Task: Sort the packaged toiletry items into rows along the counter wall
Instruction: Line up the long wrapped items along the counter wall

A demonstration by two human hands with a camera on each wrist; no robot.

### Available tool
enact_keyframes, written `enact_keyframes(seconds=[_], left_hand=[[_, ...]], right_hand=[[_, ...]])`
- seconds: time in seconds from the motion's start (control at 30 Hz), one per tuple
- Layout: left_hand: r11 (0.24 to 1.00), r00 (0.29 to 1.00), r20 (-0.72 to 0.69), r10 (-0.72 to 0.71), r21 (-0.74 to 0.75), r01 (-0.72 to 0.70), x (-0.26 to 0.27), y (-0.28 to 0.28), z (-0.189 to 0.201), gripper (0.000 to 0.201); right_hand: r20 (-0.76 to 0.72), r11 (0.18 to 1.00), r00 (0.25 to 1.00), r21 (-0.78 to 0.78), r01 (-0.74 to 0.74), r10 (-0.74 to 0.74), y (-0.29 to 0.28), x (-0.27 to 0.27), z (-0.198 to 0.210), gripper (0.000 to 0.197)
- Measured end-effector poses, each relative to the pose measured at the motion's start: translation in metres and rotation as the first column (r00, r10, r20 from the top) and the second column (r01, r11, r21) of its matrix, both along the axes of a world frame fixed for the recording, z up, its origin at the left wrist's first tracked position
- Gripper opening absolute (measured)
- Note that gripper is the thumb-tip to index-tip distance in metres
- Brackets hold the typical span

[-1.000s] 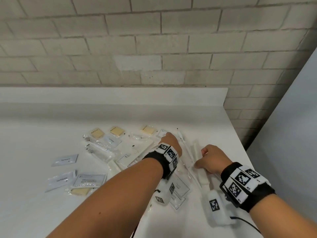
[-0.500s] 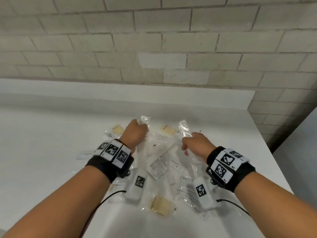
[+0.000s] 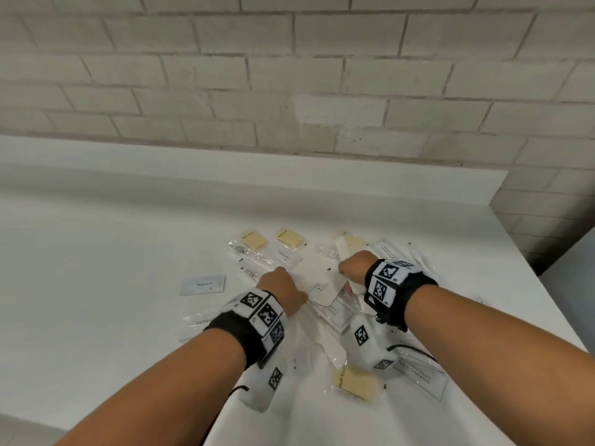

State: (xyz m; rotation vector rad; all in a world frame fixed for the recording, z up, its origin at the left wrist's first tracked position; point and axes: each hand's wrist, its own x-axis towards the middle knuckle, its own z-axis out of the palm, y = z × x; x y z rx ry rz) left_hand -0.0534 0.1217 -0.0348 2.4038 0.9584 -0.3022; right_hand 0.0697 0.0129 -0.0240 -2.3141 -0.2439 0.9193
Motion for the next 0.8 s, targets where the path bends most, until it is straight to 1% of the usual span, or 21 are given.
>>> enact_keyframes(seconds=[0.07,0.1,0.17,0.33,0.43,0.47,0.53,0.57,0.6,0.63,0.67,0.73,0.8], left_hand=[[0.994,0.998,-0.035,-0.042,0.096,0.046,0.005,-0.001,0.000,0.053],[0.991,0.997,-0.049,-0.063,0.115,0.068,0.007,-0.002,0.000,0.050],[0.992,0.995,-0.068,-0.080,0.095,0.086,0.010,0.000,0.000,0.044],[0.998,0.995,-0.077,-0.065,0.000,0.065,0.011,0.010,-0.002,0.029],[0.997,0.994,-0.079,-0.071,0.013,0.073,0.012,0.015,0.000,0.019],[0.997,0.994,-0.082,-0.076,0.029,0.078,0.012,0.015,0.002,0.021],[0.993,0.991,-0.092,-0.100,0.058,0.106,0.013,0.015,0.007,0.024],[0.990,0.989,-0.092,-0.115,0.068,0.122,0.014,0.014,0.009,0.025],[0.987,0.988,-0.086,-0.129,0.081,0.136,0.015,0.014,0.013,0.025],[0.984,0.987,-0.069,-0.143,0.095,0.150,0.016,0.013,0.017,0.024],[0.981,0.986,-0.043,-0.159,0.108,0.163,0.017,0.013,0.021,0.024],[0.976,0.982,0.024,-0.190,0.115,0.186,0.021,0.012,0.031,0.023],[0.974,0.970,0.112,-0.215,0.104,0.203,0.030,0.010,0.045,0.026]], right_hand=[[0.000,1.000,1.000,0.001,0.012,-0.012,0.003,0.001,-0.001,0.030],[0.001,1.000,1.000,-0.005,0.017,-0.017,0.004,0.001,-0.001,0.029],[0.011,0.999,1.000,-0.027,0.020,-0.020,0.006,0.001,-0.001,0.028],[0.076,0.999,0.997,-0.050,0.016,-0.012,0.008,0.001,0.001,0.027],[0.087,0.995,0.996,-0.089,0.040,-0.032,0.008,0.002,0.002,0.023],[0.089,0.995,0.995,-0.088,0.052,-0.044,0.007,0.002,0.003,0.019],[0.076,0.997,0.995,-0.041,0.070,-0.066,0.006,0.001,0.003,0.007],[0.070,0.997,0.994,-0.004,0.080,-0.079,0.005,0.001,0.003,0.015],[0.062,0.995,0.994,0.028,0.092,-0.094,0.003,0.002,0.002,0.028],[0.055,0.994,0.994,0.054,0.095,-0.098,0.002,0.002,0.004,0.032],[0.057,0.993,0.994,0.082,0.090,-0.095,0.001,0.003,0.006,0.028],[0.067,0.986,0.993,0.141,0.087,-0.097,-0.004,0.006,0.012,0.009],[0.090,0.978,0.991,0.191,0.082,-0.100,-0.012,0.011,0.022,0.013]])
